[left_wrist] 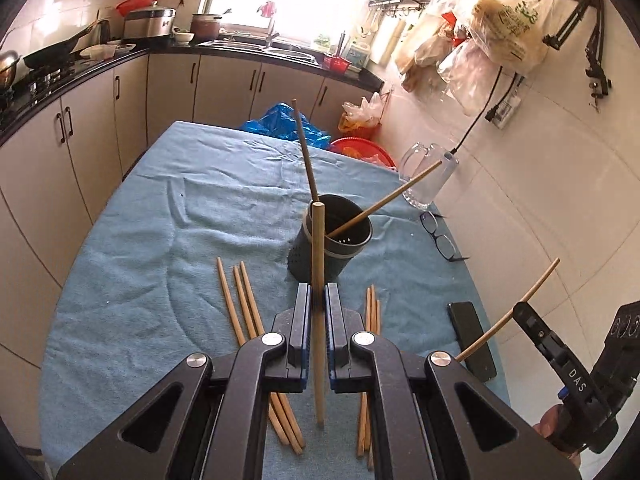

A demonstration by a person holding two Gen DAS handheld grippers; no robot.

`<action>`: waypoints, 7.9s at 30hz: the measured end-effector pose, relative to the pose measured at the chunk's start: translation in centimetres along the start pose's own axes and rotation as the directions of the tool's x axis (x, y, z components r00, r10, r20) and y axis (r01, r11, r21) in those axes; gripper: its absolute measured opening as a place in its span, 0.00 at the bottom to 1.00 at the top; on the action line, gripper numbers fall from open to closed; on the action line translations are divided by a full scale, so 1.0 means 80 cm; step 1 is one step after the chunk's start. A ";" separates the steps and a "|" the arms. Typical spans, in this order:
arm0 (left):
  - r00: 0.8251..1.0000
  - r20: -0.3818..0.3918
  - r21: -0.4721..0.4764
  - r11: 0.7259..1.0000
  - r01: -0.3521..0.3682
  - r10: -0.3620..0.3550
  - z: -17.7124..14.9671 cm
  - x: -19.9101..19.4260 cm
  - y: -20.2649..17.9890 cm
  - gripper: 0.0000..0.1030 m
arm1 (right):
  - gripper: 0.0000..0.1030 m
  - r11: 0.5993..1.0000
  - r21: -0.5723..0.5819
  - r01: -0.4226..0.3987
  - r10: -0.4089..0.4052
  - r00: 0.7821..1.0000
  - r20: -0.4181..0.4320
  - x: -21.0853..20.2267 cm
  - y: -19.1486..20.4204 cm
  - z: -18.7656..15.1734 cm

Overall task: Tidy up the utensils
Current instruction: 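Lift the chopstick upright and carry it over the holder cup, then drop the chopstick into the holder by opening the right gripper, then move the right gripper back to the chopsticks and grasp one, then lift the grasped wooden chopstick upright with the right gripper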

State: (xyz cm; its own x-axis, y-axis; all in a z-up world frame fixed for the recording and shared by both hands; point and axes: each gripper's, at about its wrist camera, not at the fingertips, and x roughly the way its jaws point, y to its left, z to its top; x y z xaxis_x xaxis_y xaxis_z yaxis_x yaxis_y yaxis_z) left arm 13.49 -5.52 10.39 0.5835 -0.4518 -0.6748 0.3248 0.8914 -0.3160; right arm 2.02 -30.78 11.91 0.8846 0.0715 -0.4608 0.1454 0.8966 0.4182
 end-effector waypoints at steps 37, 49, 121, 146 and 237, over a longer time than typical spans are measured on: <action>0.999 0.036 0.002 1.000 0.013 -0.013 0.012 -0.028 -0.006 0.06 | 0.07 0.999 0.025 -0.033 0.033 0.999 0.013 -0.003 0.001 0.013; 0.996 0.081 0.014 0.999 0.031 -0.032 0.056 -0.052 -0.015 0.06 | 0.07 0.996 0.077 -0.046 0.043 0.999 0.034 0.009 0.000 0.050; 0.998 0.055 -0.085 0.996 -0.019 0.023 0.122 0.060 0.046 0.46 | 0.45 0.990 0.137 0.037 -0.025 0.996 -0.084 0.155 -0.012 0.080; 0.954 -0.046 -0.074 0.951 -0.299 0.297 -0.110 0.105 0.130 0.54 | 0.35 0.989 0.115 0.092 -0.052 0.949 -0.311 0.152 -0.055 -0.090; 0.997 0.059 -0.053 0.998 -0.045 0.048 -0.023 -0.028 0.048 0.06 | 0.07 0.991 -0.037 -0.130 0.125 0.986 -0.109 0.051 0.032 -0.051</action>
State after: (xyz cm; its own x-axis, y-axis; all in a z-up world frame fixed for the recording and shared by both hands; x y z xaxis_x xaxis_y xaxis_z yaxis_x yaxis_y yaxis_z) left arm 12.07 -0.99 9.43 0.6411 -0.4094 -0.6492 0.2579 0.9116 -0.3202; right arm 4.22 -26.39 7.87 0.8423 0.2304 -0.4873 0.0127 0.8953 0.4454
